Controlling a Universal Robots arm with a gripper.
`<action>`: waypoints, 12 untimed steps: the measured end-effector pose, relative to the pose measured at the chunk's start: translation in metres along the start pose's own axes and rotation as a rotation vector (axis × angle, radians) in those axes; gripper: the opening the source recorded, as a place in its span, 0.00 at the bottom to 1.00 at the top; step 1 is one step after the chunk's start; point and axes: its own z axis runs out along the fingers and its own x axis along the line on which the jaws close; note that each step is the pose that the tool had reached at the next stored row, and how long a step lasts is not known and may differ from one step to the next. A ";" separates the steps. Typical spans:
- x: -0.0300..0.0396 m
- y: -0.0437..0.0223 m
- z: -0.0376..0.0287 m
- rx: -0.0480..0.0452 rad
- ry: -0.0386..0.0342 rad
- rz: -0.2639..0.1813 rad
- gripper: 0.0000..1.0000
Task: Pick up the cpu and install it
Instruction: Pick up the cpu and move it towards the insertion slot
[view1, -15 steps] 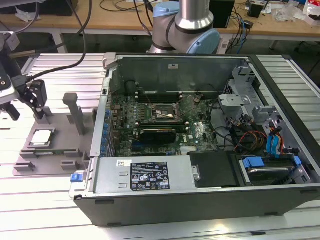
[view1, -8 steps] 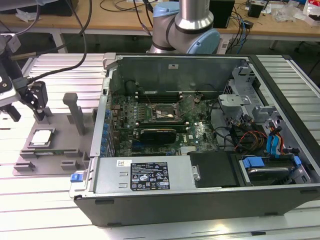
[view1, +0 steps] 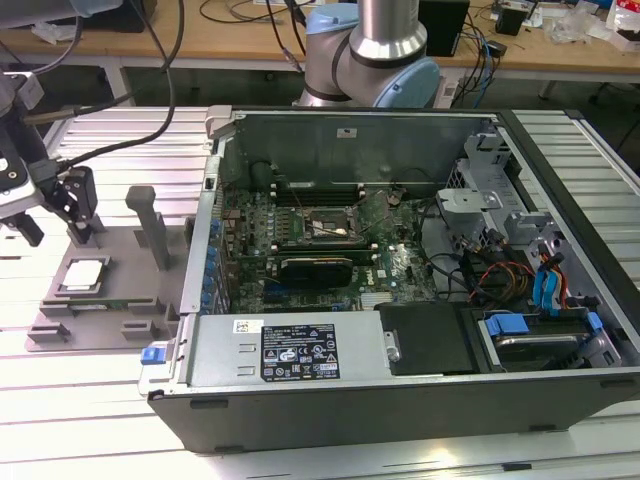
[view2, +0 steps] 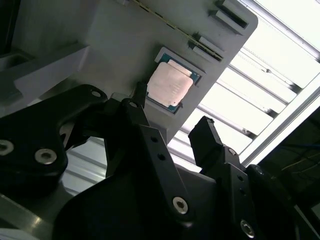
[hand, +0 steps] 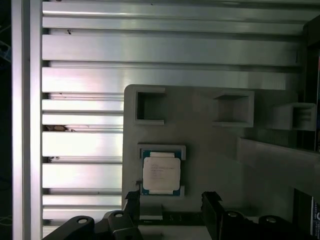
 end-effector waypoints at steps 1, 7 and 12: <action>0.0000 0.0000 0.0004 -0.0001 0.0000 0.000 0.62; 0.0001 0.0001 0.0021 0.0000 0.0000 0.000 0.62; 0.0001 0.0001 0.0033 0.0000 0.0000 0.000 0.62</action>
